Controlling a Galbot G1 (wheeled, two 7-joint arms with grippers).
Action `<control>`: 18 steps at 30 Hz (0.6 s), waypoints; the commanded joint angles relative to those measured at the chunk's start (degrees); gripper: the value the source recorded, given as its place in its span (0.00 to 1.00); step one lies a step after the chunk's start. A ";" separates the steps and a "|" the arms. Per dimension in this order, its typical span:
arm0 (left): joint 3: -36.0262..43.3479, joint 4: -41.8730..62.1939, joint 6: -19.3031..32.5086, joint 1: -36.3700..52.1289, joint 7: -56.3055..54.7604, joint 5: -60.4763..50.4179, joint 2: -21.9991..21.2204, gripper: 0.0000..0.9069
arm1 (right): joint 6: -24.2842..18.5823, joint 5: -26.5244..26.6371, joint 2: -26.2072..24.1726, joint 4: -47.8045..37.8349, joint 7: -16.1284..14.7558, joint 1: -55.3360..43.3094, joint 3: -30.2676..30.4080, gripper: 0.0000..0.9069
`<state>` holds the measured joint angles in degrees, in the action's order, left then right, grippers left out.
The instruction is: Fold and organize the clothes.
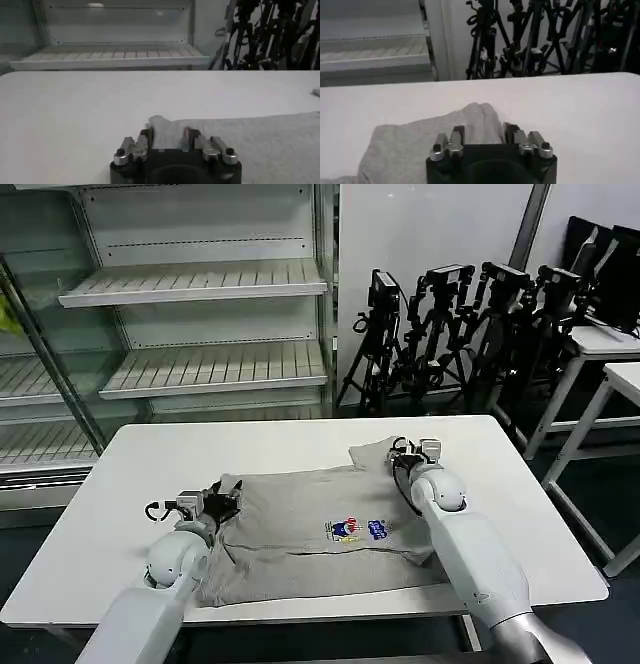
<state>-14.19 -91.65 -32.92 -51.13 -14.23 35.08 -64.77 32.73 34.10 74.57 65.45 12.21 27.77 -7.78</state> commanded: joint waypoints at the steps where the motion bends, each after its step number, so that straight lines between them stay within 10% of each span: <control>1: -0.32 -1.72 -0.21 -0.64 1.28 3.44 -0.07 0.02 | -1.10 2.05 0.36 0.73 -0.43 0.19 0.07 0.00; 18: -2.36 -6.07 -0.06 -1.04 2.57 6.25 1.38 0.02 | -12.04 0.57 -1.16 7.25 -0.72 1.73 -2.30 0.00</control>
<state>-15.74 -95.41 -33.20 -52.43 -11.81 40.13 -63.82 26.72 35.01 73.79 69.09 11.52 29.43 -9.35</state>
